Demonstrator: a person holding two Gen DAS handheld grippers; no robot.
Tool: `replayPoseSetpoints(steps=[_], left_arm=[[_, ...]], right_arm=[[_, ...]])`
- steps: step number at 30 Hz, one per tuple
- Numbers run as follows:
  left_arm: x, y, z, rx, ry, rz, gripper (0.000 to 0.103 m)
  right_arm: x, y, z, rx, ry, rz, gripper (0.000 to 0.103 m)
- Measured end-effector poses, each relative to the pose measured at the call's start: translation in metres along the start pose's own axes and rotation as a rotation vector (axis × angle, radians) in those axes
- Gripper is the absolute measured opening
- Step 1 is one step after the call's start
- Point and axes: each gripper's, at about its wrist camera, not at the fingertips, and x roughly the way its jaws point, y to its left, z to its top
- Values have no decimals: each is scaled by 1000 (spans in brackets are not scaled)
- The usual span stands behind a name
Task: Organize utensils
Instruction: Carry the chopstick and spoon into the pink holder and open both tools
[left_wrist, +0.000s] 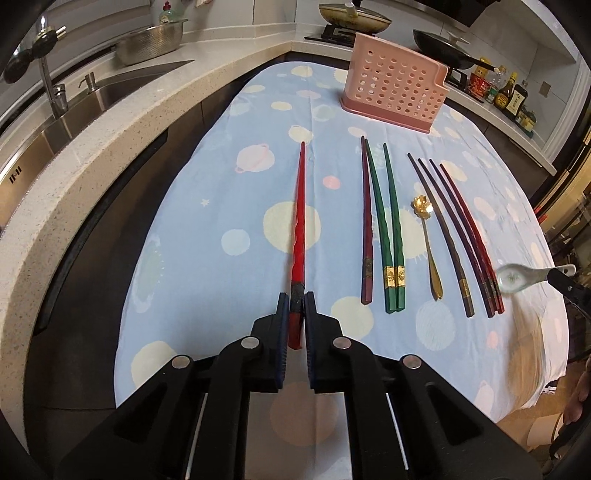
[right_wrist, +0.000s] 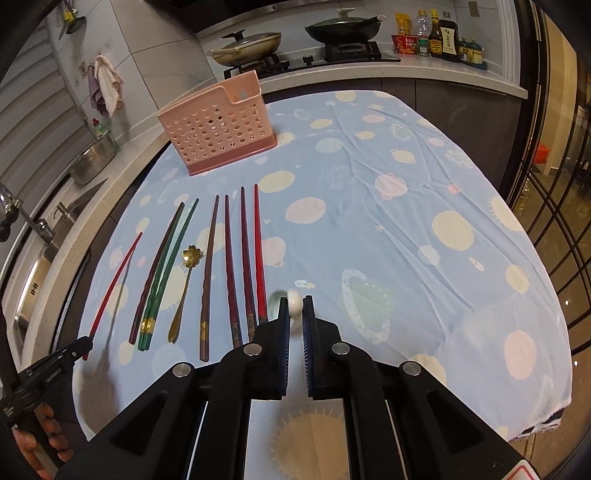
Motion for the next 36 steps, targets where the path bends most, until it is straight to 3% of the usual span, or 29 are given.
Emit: replayPoseSetpoints(steps=[7,13,22,36], left_arm=[[-44,0,8,2,-72,-16,7],[-78,-3,40,7,-148,-48,7],[-111,-21,129,42,-314,-65,7],[-125,-71,288,85,-524,-66,7]], right_arm=[[-37,2,6,-15,-71,11,5],[-54,5,24,-19,-124,25,5],[-54,23,87,-42,-201,84,5],[-1,63,234,-89,-287,118,5]])
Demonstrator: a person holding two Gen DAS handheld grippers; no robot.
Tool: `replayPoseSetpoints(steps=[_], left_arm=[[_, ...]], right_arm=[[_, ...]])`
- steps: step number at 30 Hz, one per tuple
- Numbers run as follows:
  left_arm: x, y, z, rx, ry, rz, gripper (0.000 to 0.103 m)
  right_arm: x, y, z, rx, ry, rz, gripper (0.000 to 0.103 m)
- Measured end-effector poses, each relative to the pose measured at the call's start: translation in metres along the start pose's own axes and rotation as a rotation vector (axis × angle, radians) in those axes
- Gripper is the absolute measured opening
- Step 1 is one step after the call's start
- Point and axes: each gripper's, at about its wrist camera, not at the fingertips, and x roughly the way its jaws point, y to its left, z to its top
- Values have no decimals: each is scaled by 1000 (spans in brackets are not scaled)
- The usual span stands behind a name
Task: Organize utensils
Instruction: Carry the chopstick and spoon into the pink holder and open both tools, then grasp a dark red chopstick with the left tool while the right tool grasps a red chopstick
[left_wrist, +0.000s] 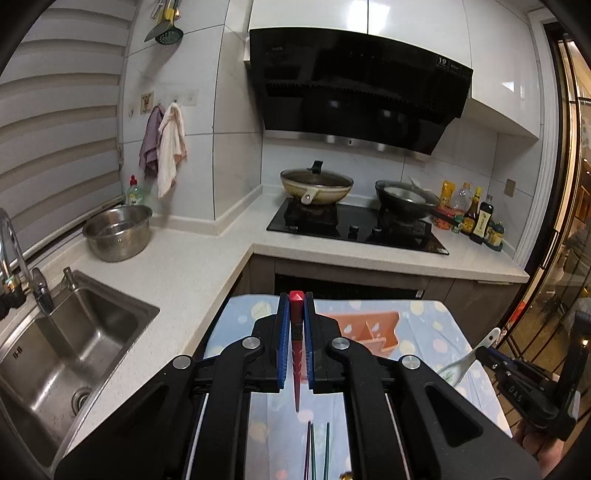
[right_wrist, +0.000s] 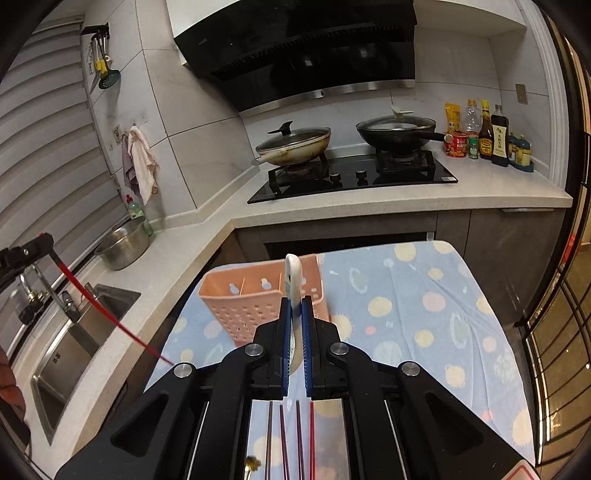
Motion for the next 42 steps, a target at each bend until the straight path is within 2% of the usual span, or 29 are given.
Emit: replayPoseSetpoints(steps=[6,11,17,24,25,26,27,28,30,38,42], left_arm=[[43,-11,47,-32,-60,-30,7],[87,-16,62,-53,-47,-31,7],[129,-18,50,-50,2,-28,7],[154,-16,23,-46,72,3,8],[155,-16,20,-45,76,14,12],[155,-16,17,-43,82,23,26],[154,-15,14,-44,81,33,35],[151,-14,12,-45,73,42,53],[143,-14,9,-36,57,73,65],[96,-8,-4,-23,58,103,79],[64,-8,-19,-11,68,114,83]], right_arm=[[51,2,36,4,-9,-15,5],[97,-3,46,18,32,-31,5],[143,-12,32,24,108,-43,5],[172,-13,17,25,166,-46,7],[172,-13,15,29,168,-45,7],[170,-13,14,34,160,-46,9],[167,-13,13,34,154,-50,10],[163,-12,13,34,147,-50,10],[152,-12,12,43,133,-44,15],[80,-11,0,85,70,-20,29],[38,-8,-19,83,58,-19,31]])
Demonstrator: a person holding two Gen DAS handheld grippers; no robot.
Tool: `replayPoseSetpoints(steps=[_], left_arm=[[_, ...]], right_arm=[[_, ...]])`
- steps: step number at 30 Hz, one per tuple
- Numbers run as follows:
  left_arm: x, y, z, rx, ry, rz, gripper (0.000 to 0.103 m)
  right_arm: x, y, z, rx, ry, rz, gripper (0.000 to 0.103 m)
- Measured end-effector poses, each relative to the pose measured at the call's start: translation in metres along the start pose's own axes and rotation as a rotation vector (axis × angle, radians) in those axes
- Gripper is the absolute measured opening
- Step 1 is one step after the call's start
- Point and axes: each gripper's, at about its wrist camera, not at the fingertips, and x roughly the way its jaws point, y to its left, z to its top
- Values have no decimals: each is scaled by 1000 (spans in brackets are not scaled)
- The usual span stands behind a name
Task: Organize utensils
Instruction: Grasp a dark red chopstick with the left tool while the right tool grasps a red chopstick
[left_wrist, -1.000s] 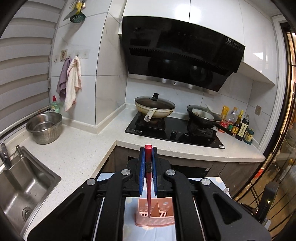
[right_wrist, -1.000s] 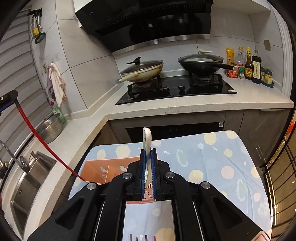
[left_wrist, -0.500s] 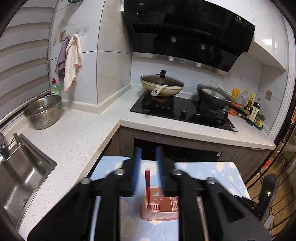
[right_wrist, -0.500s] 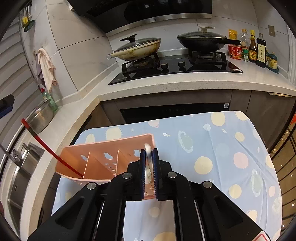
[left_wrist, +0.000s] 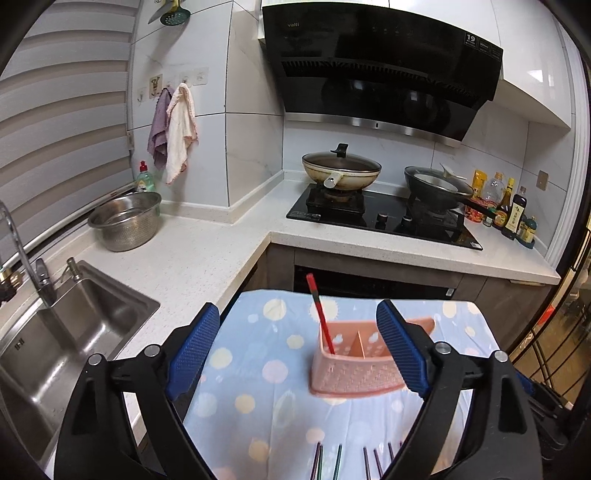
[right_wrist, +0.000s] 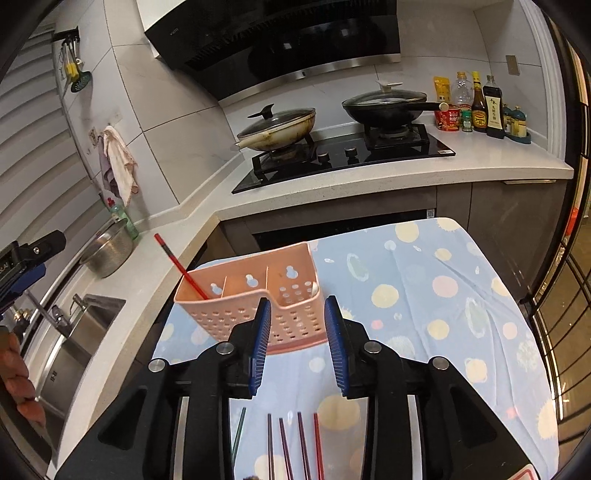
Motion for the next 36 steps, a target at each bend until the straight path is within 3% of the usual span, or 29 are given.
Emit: replayPoseSetpoints(steps=[5,15,25,30,36], left_arm=[[-39,8,-32,0,21,0,87],[-93,28,-133,-10,136,4,90],[-98,40,-237,-20,294,-3,90],[-91,39,-270,-15,352,0,90],[-75,45,-293,-17,402,21,90]], right_arm=[[-49,-2,-38,-1,-4,3,40],[-112,-22,-142,21,83,-28,40],[-117,-45,-230,24,212,-84,40],[-106,-43,-247,1,240,-74,40],[-82,-35,-256,-44,267,-73,28]])
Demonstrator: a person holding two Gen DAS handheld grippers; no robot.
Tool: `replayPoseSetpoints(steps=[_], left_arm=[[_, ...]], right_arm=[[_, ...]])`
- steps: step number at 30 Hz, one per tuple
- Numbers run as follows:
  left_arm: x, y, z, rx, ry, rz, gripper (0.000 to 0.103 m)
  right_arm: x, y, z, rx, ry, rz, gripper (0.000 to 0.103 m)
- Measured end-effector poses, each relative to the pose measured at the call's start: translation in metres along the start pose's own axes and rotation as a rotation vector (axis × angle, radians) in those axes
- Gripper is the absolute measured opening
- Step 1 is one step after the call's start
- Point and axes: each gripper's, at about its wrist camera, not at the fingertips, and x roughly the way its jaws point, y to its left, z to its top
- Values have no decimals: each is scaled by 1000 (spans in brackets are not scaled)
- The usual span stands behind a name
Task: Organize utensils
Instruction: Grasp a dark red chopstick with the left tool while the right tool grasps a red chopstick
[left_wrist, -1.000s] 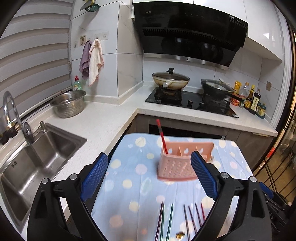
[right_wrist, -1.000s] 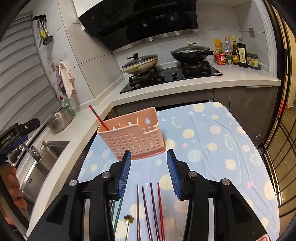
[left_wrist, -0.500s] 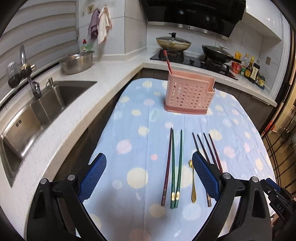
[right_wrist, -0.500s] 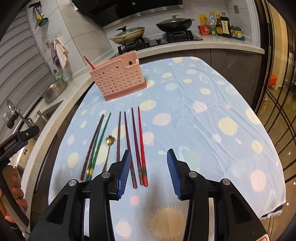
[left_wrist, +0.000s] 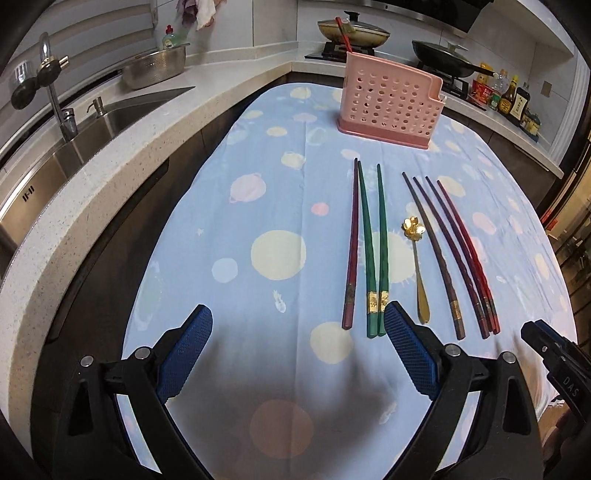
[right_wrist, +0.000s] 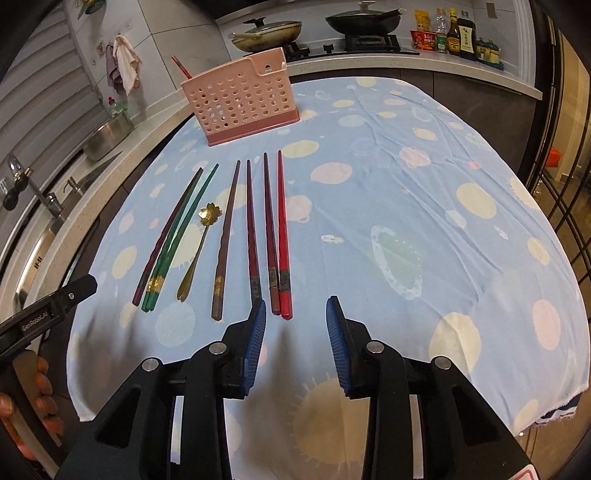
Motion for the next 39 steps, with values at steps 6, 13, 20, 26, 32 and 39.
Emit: replayPoseSetpoints(steps=[6,13,20,26,32,39], left_arm=[[14,7,0,-26,29,8,90],[25,5,2,-26,44,17,89],[31,0,-1,-9,54,5,87],[37,-3,-2,3,65,-26,74],[51,-9,-7,27,83,-55,63],[54,-19,-7,59,57,-16,42]], right_arm=[[25,3,3,-13,39,-9,18],[44,6,13,-13,48,-6,14],[49,8,10,-45,59,-13,10],[40,4,1,-48,61,-16,7],[31,-4,-9,-17,67,-18,7],[31,-6,-8,-30,82,1,7]])
